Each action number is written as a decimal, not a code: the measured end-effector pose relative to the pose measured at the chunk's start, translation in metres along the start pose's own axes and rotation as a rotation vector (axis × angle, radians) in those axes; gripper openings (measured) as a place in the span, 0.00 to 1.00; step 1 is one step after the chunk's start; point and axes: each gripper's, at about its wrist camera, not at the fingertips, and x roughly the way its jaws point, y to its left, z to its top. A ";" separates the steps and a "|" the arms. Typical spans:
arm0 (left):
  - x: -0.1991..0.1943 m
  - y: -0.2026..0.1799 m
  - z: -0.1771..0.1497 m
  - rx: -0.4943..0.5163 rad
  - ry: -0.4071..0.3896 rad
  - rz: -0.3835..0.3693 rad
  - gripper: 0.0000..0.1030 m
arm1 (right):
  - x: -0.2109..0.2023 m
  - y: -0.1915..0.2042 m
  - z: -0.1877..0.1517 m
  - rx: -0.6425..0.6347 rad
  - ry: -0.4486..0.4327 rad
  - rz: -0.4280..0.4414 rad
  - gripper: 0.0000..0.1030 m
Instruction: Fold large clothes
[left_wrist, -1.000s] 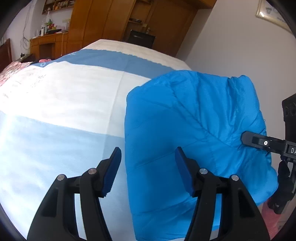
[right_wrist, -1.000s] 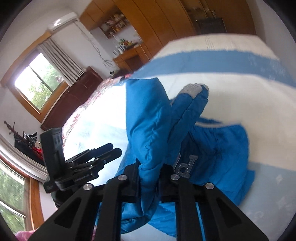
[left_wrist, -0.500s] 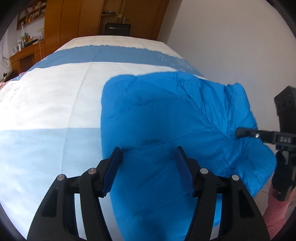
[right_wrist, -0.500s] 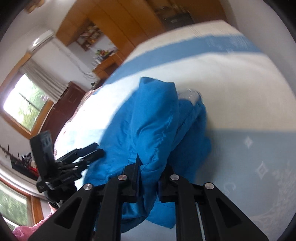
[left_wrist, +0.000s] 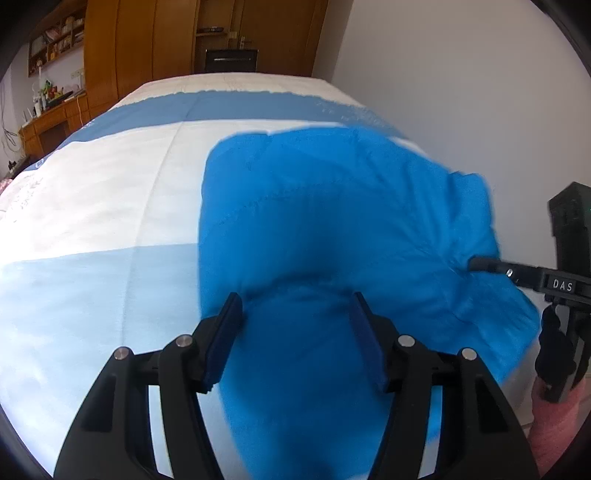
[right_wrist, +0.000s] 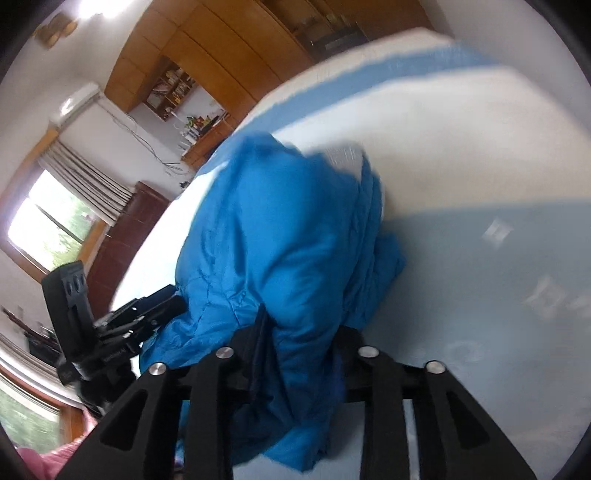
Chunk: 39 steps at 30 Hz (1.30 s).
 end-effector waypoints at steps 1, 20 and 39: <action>-0.007 0.001 0.001 -0.004 -0.011 -0.008 0.57 | -0.011 0.009 0.001 -0.028 -0.028 -0.031 0.31; -0.010 -0.017 -0.020 -0.051 -0.021 -0.055 0.53 | 0.001 0.047 -0.060 -0.179 0.075 -0.004 0.11; 0.005 -0.022 -0.035 -0.016 -0.036 0.002 0.53 | 0.016 0.020 -0.085 -0.118 0.011 0.028 0.06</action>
